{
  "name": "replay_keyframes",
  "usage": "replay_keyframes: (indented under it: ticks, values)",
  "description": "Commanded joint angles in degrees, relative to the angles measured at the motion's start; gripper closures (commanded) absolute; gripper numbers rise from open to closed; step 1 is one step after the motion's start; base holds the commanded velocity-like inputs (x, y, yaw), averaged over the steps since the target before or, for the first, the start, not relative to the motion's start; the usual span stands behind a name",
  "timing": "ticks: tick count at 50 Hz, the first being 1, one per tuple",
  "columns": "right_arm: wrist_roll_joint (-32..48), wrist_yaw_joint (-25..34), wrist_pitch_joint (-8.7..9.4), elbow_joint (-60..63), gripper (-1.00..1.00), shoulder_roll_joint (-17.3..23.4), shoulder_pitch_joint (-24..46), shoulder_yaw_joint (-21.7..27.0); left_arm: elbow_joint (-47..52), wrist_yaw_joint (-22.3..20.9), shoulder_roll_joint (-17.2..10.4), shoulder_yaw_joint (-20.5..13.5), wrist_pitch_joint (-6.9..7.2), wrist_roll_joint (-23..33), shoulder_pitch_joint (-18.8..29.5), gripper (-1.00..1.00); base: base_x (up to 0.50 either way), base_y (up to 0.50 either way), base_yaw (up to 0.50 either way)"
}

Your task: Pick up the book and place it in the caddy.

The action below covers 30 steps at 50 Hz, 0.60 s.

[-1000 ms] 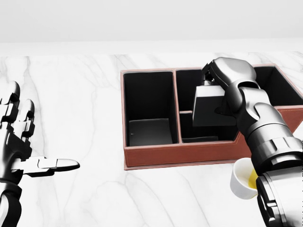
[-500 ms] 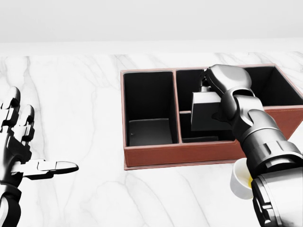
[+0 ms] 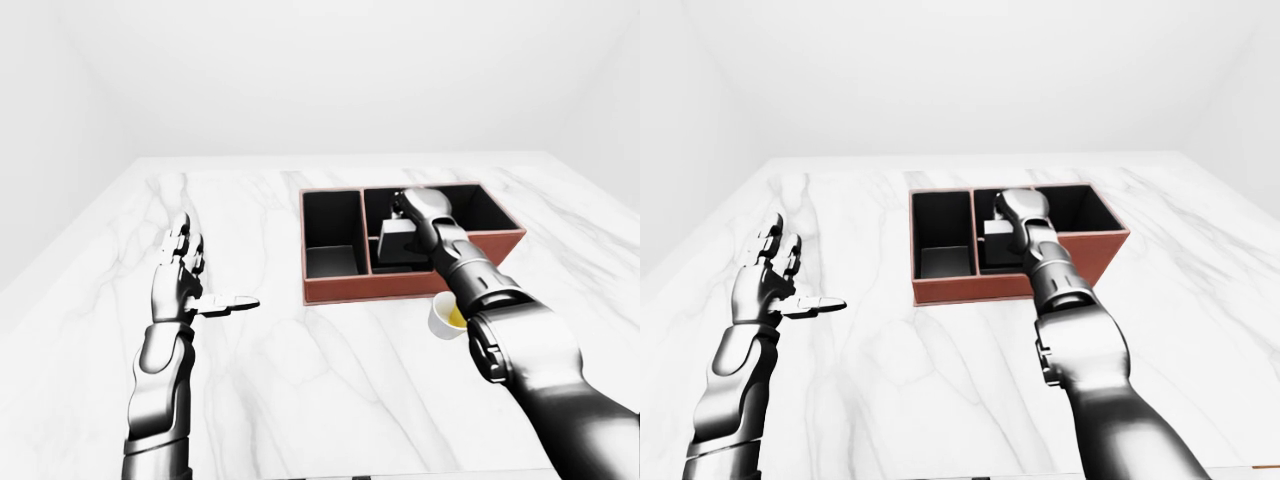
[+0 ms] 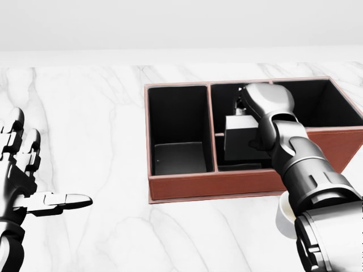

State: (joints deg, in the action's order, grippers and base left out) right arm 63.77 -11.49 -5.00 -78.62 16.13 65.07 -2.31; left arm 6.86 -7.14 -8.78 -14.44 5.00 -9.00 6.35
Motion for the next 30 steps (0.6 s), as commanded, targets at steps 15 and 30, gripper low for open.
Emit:
replay_keyframes:
  ticks: [15,30]
  values:
    - [2.52,-4.45,0.0,-0.28,1.0,-0.7,-1.0,2.55,-1.75,0.01,-0.24,-0.37,0.0,-0.34,-0.49,-1.0,0.0,0.0,0.0]
    - [2.76,-6.1,0.0,-0.57,1.0,-2.21,-1.39,3.21,-3.1,-0.31,-0.48,-1.04,0.0,-0.72,-0.7,-1.0,0.0,0.0,0.0]
